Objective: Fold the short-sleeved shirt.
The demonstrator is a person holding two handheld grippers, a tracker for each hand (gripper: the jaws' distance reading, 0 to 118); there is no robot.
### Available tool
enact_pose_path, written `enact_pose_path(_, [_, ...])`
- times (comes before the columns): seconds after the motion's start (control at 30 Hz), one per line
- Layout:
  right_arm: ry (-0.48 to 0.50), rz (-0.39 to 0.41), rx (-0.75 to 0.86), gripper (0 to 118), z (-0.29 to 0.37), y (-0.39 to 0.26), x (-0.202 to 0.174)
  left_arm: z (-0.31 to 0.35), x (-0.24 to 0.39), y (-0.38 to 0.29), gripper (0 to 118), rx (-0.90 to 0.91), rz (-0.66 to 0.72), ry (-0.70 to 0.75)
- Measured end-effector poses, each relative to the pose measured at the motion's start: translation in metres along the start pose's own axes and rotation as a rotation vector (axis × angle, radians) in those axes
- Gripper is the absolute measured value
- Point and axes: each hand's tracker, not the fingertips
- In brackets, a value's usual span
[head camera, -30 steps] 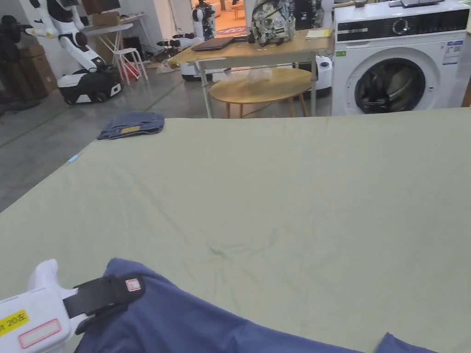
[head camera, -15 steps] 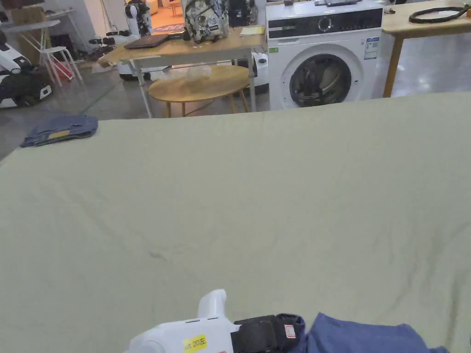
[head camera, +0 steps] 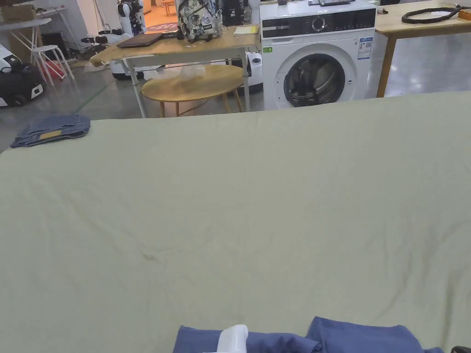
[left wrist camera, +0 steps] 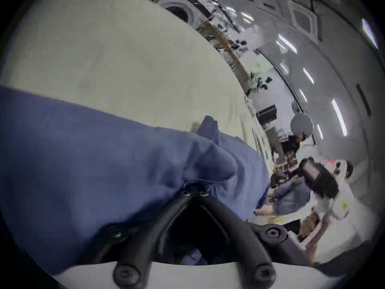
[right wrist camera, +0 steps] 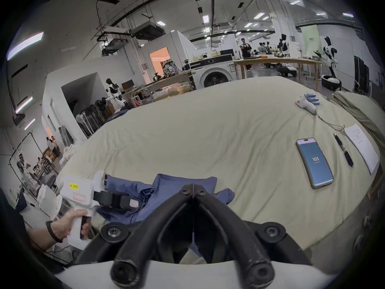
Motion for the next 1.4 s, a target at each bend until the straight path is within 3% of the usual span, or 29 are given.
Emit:
enact_pose_path(0.07, [0.002, 0.018, -0.004, 0, -0.002, -0.001, 0.0, 0.039, 0.003, 0.0, 75, 0.074, -0.031, -0.004])
enact_pose_path(0.17, [0.01, 0.018, -0.019, 0, -0.009, -0.002, 0.004, 0.113, -0.007, 0.0, 77, 0.251, -0.095, -0.001])
enact_pose_path(0.27, [0.03, 0.0, -0.03, 0, -0.015, -0.002, 0.006, 0.166, -0.043, 0.003, 77, 0.358, 0.014, 0.125])
enact_pose_path(0.37, [0.046, -0.031, -0.028, 0, -0.021, -0.001, 0.005, 0.178, -0.091, 0.006, 58, 0.393, 0.154, 0.199])
enact_pose_path(0.43, [0.052, -0.04, -0.03, 0, -0.023, -0.001, 0.002, 0.159, -0.11, 0.005, 37, 0.379, 0.245, 0.18])
enact_pose_path(0.47, [0.055, -0.038, -0.035, 0, -0.023, -0.001, 0.0, 0.143, -0.115, 0.002, 14, 0.349, 0.276, 0.091])
enact_pose_path(0.5, [0.053, -0.027, -0.045, 0, -0.023, -0.001, -0.003, 0.128, -0.118, -0.002, 10, 0.349, 0.266, -0.036])
enact_pose_path(0.57, [0.051, 0.008, -0.057, 0, -0.022, -0.001, -0.008, 0.1, -0.128, -0.006, 9, 0.31, 0.332, -0.233])
enact_pose_path(0.67, [0.039, 0.049, -0.069, 0, -0.02, 0.0, -0.012, 0.085, -0.123, -0.013, 9, 0.324, 0.35, -0.174])
enact_pose_path(0.8, [0.039, 0.057, -0.067, 0, -0.019, 0.004, -0.011, 0.136, -0.104, -0.01, 8, 0.378, 0.339, -0.162])
enact_pose_path(0.87, [0.044, 0.053, -0.067, 0, -0.022, 0.006, -0.01, 0.172, -0.085, -0.005, 8, 0.427, 0.242, -0.024])
enact_pose_path(1.0, [0.035, 0.049, -0.06, 0, -0.023, 0.006, -0.007, 0.197, -0.026, 0.007, 8, 0.473, 0.104, -0.022])
enact_pose_path(1.1, [0.003, 0.05, -0.055, 0, -0.02, 0.004, -0.009, 0.151, 0.027, 0.012, 8, 0.407, -0.035, -0.024])
enact_pose_path(1.2, [0.018, 0.031, -0.048, 0, -0.013, 0.0, -0.007, 0.077, 0.055, 0.016, 8, 0.283, -0.076, -0.079])
enact_pose_path(1.23, [0.019, 0.025, -0.045, 0, -0.01, -0.003, -0.003, 0.048, 0.061, 0.017, 11, 0.231, -0.079, -0.06])
enact_pose_path(1.27, [0.016, 0.02, -0.044, 0, -0.008, -0.004, -0.002, 0.024, 0.064, 0.018, 23, 0.191, -0.084, -0.033])
enact_pose_path(1.3, [0.008, 0.016, -0.043, 0, -0.005, -0.006, -0.001, 0.004, 0.069, 0.019, 45, 0.155, -0.089, 0.009])
enact_pose_path(1.37, [-0.01, 0.005, -0.04, 0, 0.0, -0.01, 0.004, -0.018, 0.075, 0.022, 53, 0.09, -0.107, 0.026])
enact_pose_path(1.4, [-0.014, -0.004, -0.041, 0, 0.002, -0.013, 0.008, -0.02, 0.076, 0.021, 53, 0.091, -0.097, -0.04])
